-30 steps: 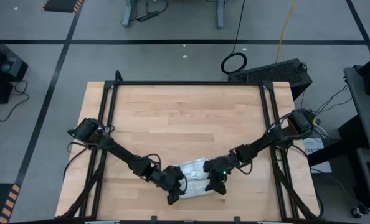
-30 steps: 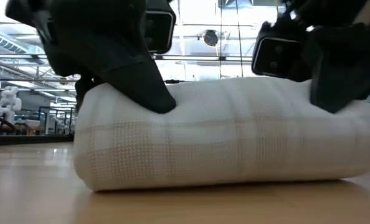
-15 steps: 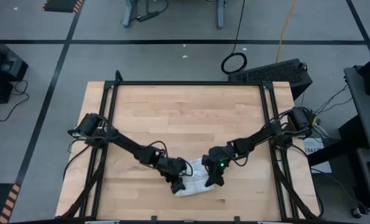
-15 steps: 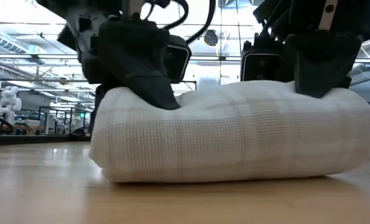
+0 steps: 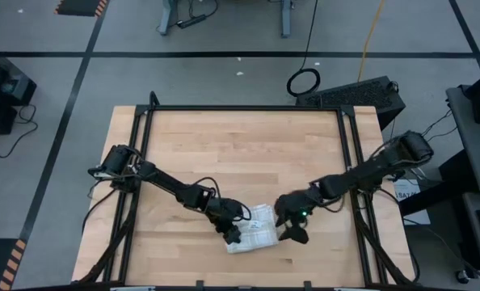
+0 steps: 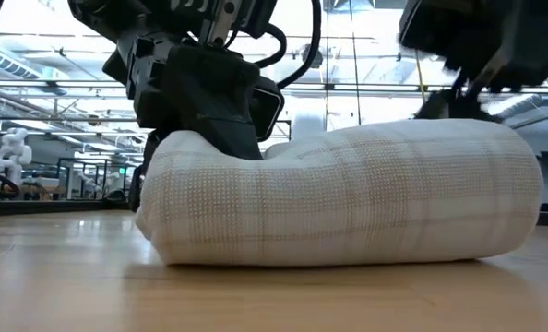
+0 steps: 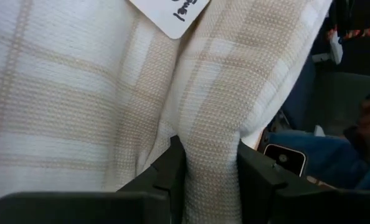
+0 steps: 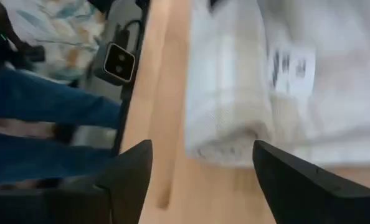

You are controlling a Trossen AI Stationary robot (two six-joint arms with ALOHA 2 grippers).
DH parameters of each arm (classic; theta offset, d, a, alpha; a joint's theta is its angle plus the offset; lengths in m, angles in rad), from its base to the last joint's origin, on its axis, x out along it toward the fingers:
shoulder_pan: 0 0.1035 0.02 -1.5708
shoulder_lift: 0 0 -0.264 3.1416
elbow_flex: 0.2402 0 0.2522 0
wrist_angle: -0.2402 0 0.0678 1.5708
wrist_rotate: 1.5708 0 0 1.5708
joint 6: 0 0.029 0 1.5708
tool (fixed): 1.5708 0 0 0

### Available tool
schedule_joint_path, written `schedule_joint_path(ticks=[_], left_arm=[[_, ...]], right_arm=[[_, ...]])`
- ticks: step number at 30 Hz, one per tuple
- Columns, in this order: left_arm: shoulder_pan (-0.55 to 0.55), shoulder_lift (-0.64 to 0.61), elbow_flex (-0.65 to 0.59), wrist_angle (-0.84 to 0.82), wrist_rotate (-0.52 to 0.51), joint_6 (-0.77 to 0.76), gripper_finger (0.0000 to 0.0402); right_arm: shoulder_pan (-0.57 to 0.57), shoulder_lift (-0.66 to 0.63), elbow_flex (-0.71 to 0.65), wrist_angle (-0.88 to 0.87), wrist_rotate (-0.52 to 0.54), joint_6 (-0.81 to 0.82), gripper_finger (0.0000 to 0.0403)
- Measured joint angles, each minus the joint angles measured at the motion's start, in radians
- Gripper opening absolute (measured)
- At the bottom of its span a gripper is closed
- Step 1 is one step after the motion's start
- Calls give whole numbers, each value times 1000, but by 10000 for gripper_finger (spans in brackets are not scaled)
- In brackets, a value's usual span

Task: Roll towel
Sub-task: Roll the towel

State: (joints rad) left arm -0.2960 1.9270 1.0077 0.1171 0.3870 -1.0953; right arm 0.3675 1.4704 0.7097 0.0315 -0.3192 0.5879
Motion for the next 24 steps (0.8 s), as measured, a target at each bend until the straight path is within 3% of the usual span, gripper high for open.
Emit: schedule_joint_path(ticks=[5,11,19,24], left_arm=[[7,0,0,-6,1,-3,108],[7,0,0,-10,-6,0,108],[9,0,1,-19,-13,1,108],[9,0,1,-20,-14,1,108]], right_arm=[[125,-43,0,27,293,-156,267],[201,33,1,172,477,-241,267],[205,166,1,283,559,-207,267],[204,224,2,353,537,-192,267]])
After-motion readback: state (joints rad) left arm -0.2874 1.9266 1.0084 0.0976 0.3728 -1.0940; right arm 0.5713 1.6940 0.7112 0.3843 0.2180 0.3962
